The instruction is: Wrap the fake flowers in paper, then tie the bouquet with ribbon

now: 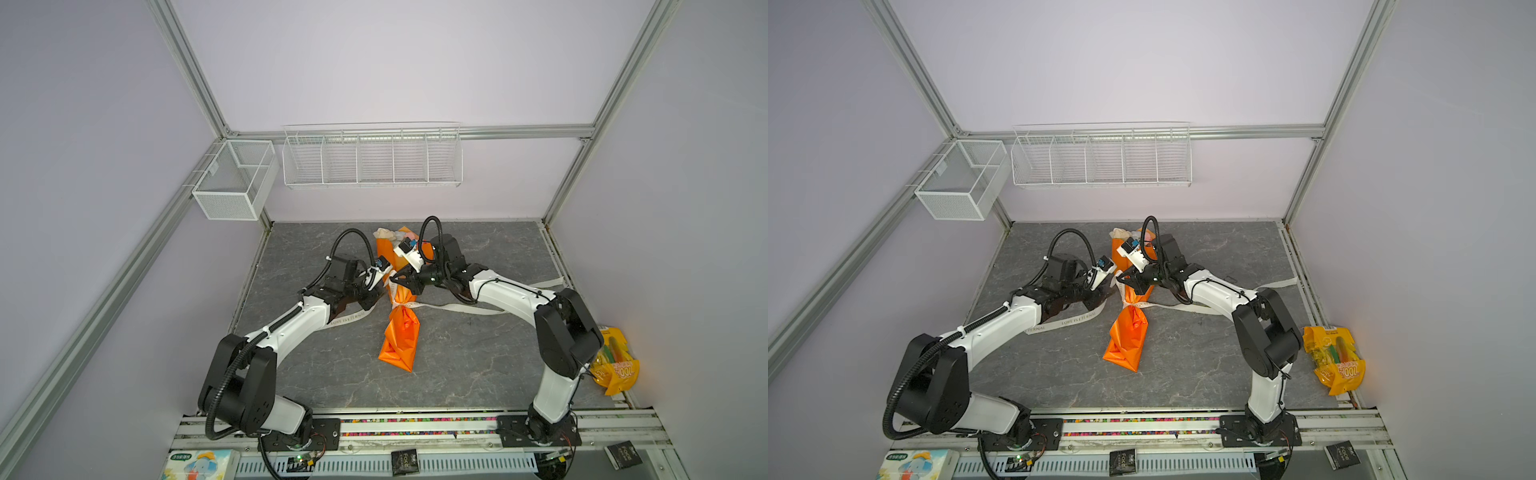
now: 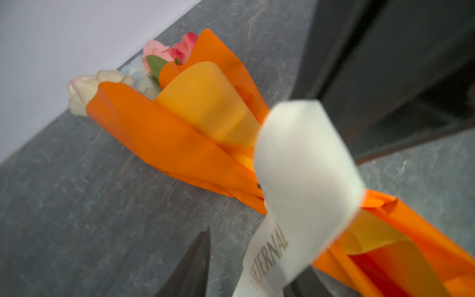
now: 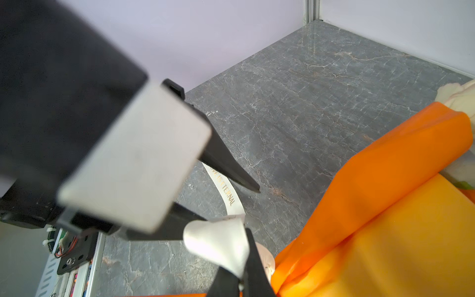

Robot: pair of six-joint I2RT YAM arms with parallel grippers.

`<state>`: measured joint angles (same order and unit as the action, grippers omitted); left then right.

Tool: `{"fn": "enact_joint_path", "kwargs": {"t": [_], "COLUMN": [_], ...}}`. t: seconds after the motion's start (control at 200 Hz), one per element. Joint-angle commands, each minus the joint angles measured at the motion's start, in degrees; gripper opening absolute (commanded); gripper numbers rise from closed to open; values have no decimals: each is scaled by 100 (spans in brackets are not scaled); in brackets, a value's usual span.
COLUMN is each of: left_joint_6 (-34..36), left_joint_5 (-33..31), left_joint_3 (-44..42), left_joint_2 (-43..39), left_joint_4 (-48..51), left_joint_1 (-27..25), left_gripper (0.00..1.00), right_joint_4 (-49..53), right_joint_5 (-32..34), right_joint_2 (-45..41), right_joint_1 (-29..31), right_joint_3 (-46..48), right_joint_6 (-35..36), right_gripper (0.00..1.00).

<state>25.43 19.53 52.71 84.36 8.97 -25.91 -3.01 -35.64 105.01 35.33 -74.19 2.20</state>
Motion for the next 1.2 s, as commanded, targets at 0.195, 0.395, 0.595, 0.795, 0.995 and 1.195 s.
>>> {"fn": "enact_joint_path", "kwargs": {"t": [0.195,0.395,0.595,0.795,0.995,1.195], "left_joint_6": [-157,-702,-1391,-859,-631,-416], "left_joint_5": [260,629,-102,835,1423,1098], "left_joint_3": [185,-166,-868,-1271,-1317,-1220], "left_joint_2": [-86,-388,-725,-480,-312,-520], "left_joint_4": [-318,-912,-2341,-3676,-3790,-2921], "left_joint_1": [-22,-18,-12,-22,-25,-23], "left_gripper": [8,0,0,0,0,0], "right_joint_4": [290,110,-146,649,1958,3346], "right_joint_5": [-59,18,-96,-1,1527,3227], "right_joint_2": [-200,-378,-1046,-1570,-1751,-1732], "right_joint_1": [-14,-15,-49,-95,-800,-1256], "right_joint_3": [83,309,915,1204,1338,1708], "right_joint_6": [154,-222,-761,-598,-2329,-3839], "right_gripper": [11,22,39,43,43,46]}}
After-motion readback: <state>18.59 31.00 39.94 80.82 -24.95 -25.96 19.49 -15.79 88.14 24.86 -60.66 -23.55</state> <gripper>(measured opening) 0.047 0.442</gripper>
